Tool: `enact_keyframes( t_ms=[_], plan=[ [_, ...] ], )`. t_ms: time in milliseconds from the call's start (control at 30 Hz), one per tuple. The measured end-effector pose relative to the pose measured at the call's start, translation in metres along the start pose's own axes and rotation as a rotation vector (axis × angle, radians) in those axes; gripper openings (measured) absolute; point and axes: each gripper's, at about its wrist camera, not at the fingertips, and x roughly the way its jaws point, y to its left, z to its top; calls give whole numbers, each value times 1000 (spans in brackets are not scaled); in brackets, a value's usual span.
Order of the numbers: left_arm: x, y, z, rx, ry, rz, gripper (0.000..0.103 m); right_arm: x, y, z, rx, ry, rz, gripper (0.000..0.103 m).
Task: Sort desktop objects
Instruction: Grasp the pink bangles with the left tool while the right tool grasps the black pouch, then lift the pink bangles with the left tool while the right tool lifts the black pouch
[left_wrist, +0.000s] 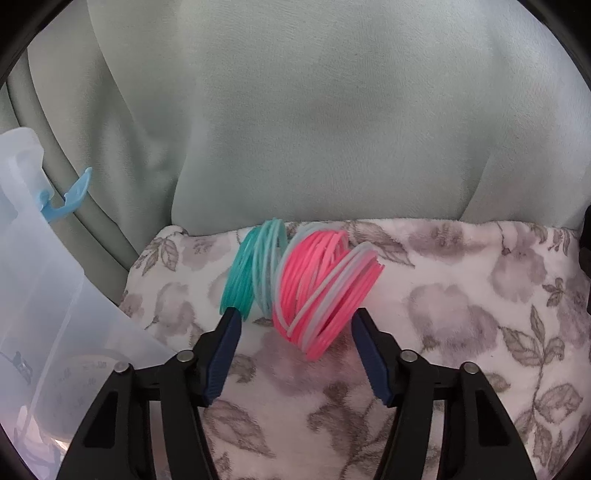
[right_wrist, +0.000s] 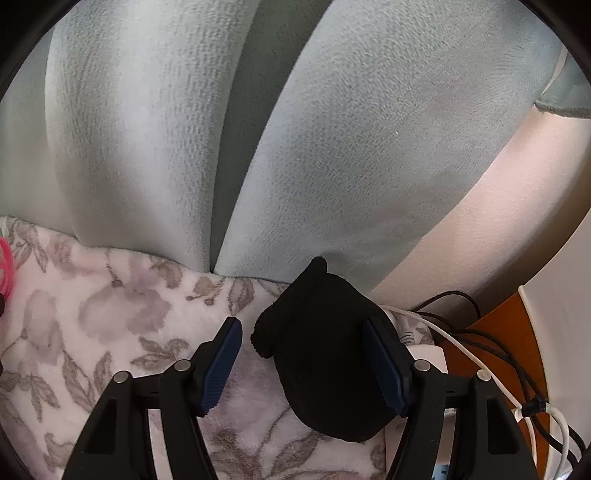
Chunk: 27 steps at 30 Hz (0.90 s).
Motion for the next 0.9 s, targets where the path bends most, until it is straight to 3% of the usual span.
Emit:
enact_keyframes(
  t_ms=[167,267,333,500,900],
  plan=[
    [4,10,2,-34,12,-26,32,-4,-6,1,27,13,13,42],
    [2,10,3,-31,5,-23,20,-11,-11,2,46,14,28,29],
    [2,10,4,-26,1,-26,18,-16,-14,2,55,13,42,24],
    [-4,13,4,-26,-1,-45,16,-34,-15,3,89,15,104,19],
    [-43,17,-11,-22,6,-130,15,-98,-25,-14,163,15,265,17]
  ],
)
